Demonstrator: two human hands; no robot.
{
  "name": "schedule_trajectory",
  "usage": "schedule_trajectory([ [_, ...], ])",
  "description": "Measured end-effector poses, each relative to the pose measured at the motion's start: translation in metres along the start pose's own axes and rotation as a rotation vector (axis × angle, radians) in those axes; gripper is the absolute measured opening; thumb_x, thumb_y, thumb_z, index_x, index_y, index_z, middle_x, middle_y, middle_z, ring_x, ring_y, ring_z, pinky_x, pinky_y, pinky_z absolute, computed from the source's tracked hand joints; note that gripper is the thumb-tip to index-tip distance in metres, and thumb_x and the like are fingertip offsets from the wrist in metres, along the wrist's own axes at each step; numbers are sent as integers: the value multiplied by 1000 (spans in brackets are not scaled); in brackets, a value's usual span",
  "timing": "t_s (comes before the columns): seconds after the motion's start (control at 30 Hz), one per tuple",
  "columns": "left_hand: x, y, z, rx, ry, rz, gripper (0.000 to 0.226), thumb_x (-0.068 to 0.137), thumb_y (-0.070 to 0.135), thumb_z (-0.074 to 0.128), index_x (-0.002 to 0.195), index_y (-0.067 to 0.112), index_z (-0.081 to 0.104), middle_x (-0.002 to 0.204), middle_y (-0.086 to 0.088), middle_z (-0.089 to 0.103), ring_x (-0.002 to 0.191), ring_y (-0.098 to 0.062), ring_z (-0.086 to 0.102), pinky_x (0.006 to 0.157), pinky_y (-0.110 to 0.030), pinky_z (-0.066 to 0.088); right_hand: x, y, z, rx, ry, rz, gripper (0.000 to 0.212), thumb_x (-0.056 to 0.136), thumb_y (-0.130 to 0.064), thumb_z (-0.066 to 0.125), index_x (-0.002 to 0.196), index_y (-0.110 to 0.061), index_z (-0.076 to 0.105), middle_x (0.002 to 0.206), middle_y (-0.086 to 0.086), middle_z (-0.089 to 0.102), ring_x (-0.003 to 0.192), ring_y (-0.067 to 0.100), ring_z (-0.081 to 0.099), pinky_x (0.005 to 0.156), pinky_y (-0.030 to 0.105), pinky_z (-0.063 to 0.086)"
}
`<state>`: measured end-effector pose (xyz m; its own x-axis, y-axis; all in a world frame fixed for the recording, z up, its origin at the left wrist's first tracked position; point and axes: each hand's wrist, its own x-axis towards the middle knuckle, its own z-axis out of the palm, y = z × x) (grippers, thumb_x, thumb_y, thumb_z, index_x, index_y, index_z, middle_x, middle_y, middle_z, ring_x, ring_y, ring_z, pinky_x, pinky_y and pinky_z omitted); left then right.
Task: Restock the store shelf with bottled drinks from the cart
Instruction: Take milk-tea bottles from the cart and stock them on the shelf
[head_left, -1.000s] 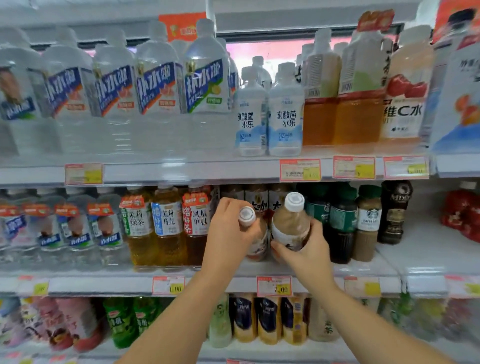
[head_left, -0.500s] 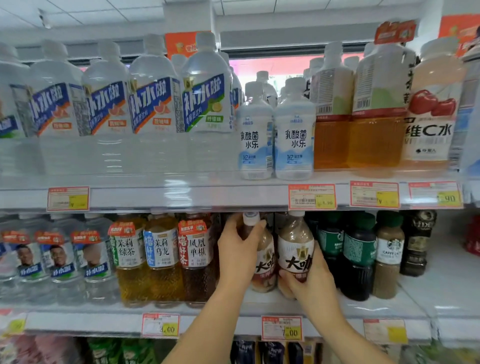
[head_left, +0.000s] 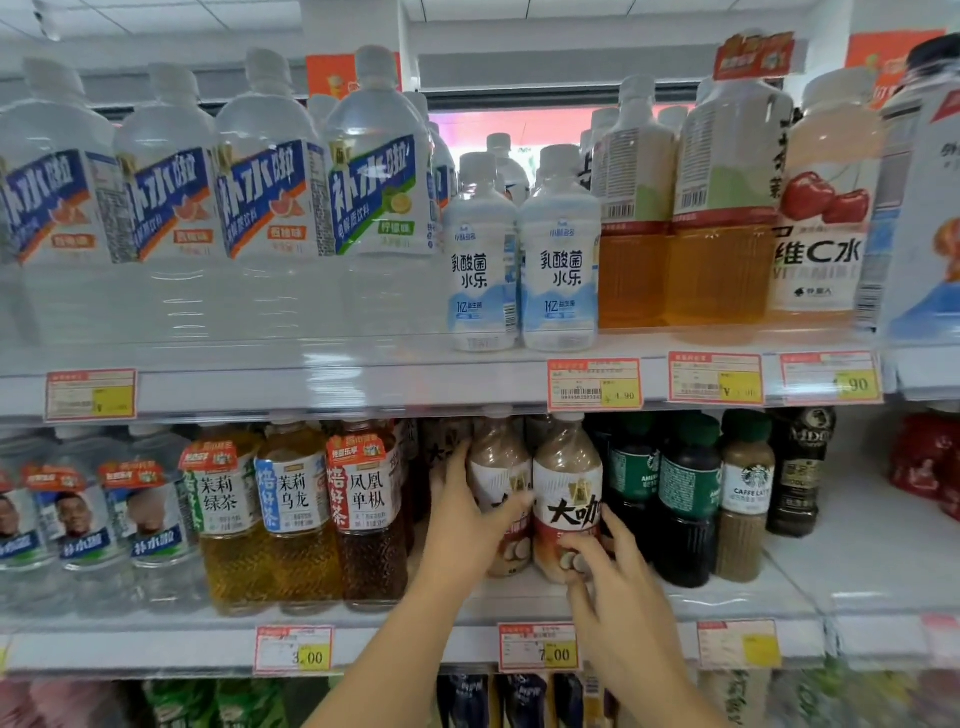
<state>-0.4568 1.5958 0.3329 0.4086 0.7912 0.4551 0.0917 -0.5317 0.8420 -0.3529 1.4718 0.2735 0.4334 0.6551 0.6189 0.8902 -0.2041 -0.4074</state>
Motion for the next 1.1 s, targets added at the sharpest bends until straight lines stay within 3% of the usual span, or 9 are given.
schedule_trajectory([
  [0.1, -17, -21, 2, 184, -65, -74, 100, 67, 36, 80, 144, 29, 18, 132, 1, 35, 119, -9, 36, 96, -23, 30, 8, 4, -2, -35, -102, 8, 45, 91, -27, 45, 132, -43, 40, 157, -6, 5, 118, 13, 48, 91, 22, 40],
  [0.23, -9, -31, -3, 243, -115, -76, 84, 75, 30, 76, 142, 20, 26, 133, 0, 50, 121, -14, 46, 93, -22, 37, 24, 3, -1, -93, -251, 45, 49, 95, -32, 36, 141, -45, 26, 158, -5, -5, 129, 15, 41, 90, 25, 44],
  [0.4, -2, -32, -1, 266, -124, -85, 72, 82, 22, 69, 141, 19, 29, 131, -1, 55, 121, -17, 51, 96, -25, 40, 40, 1, 1, -129, -413, 90, 54, 96, -32, 29, 145, -43, 11, 158, -2, -7, 136, 21, 31, 89, 31, 45],
  [0.53, 9, -30, 7, 259, -110, -84, 64, 85, 14, 64, 140, 17, 31, 136, -3, 52, 125, -18, 48, 100, -25, 37, 43, 1, 3, -129, -431, 99, 54, 95, -33, 30, 143, -47, 11, 158, 0, -5, 135, 22, 32, 91, 33, 44],
  [0.73, 25, -36, 9, 312, -141, -76, 67, 86, 19, 63, 143, 18, 28, 141, -3, 45, 131, -19, 40, 109, -37, 33, 42, 2, 4, -145, -403, 88, 56, 94, -33, 32, 143, -47, 8, 157, -1, -5, 134, 24, 32, 92, 36, 43],
  [0.87, 27, -36, 8, 288, -177, -44, 65, 87, 18, 62, 143, 20, 28, 143, -1, 44, 133, -18, 39, 111, -38, 31, 42, 1, 1, -175, -427, 113, 56, 95, -34, 31, 145, -44, 7, 157, 1, -5, 137, 23, 26, 96, 39, 41],
  [1.0, 8, -20, 2, 254, -165, 28, 64, 89, 19, 59, 145, 21, 26, 140, 1, 46, 127, -15, 45, 107, -36, 37, 29, -9, -9, -147, -298, 14, 52, 94, -35, 39, 144, -37, 23, 156, -2, 12, 135, 20, 28, 103, 37, 35],
  [1.1, -35, -7, -19, 253, -76, 206, 54, 92, 20, 55, 140, 29, 33, 128, 16, 45, 117, 3, 43, 98, -12, 35, -3, -23, -16, -31, -101, -220, 35, 87, -28, 51, 121, -27, 56, 133, -3, 48, 116, 17, 47, 92, 33, 42],
])
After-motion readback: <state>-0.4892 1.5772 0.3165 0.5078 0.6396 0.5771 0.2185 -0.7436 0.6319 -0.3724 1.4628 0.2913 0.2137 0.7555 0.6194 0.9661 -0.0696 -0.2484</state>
